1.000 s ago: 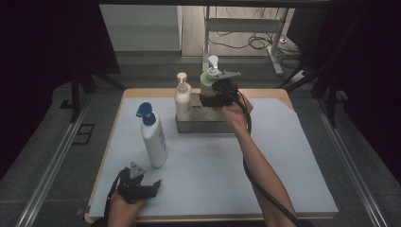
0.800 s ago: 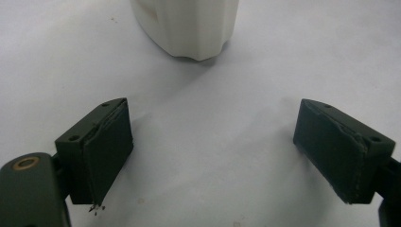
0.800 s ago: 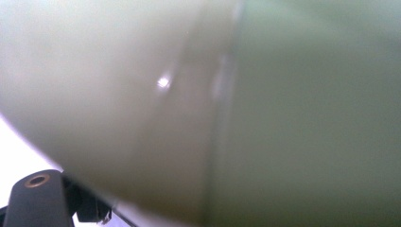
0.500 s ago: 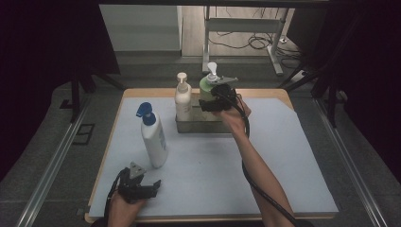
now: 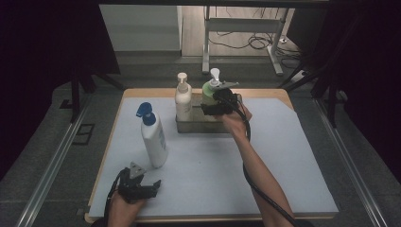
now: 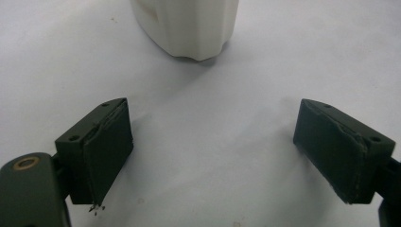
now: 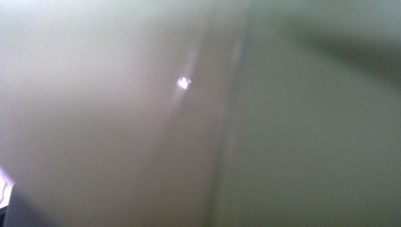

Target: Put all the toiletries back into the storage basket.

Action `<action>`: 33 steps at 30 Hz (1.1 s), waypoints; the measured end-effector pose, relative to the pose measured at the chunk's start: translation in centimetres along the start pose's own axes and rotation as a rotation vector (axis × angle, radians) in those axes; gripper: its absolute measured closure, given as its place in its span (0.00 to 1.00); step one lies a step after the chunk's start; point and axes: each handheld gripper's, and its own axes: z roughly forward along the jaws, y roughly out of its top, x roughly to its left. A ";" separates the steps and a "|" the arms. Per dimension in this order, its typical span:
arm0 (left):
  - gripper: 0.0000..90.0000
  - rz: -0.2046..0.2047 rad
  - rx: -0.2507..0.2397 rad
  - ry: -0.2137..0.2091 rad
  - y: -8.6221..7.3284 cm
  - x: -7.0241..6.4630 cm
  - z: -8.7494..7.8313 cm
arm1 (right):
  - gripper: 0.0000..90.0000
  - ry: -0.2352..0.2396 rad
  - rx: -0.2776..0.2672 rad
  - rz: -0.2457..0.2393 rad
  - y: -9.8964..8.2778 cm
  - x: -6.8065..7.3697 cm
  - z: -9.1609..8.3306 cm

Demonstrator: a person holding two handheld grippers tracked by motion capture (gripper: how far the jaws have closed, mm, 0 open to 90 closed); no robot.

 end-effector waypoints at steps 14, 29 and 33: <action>0.14 0.001 0.000 0.001 0.0 0.0 0.0 | 0.13 0.010 0.029 0.006 -1.3 -0.2 1.0; 0.14 0.001 0.000 0.001 0.0 0.0 0.0 | 0.13 0.035 0.033 0.026 -1.7 -0.7 1.5; 0.14 0.001 0.000 0.001 0.0 0.0 0.0 | 0.12 0.040 0.027 0.023 -1.7 -0.8 1.6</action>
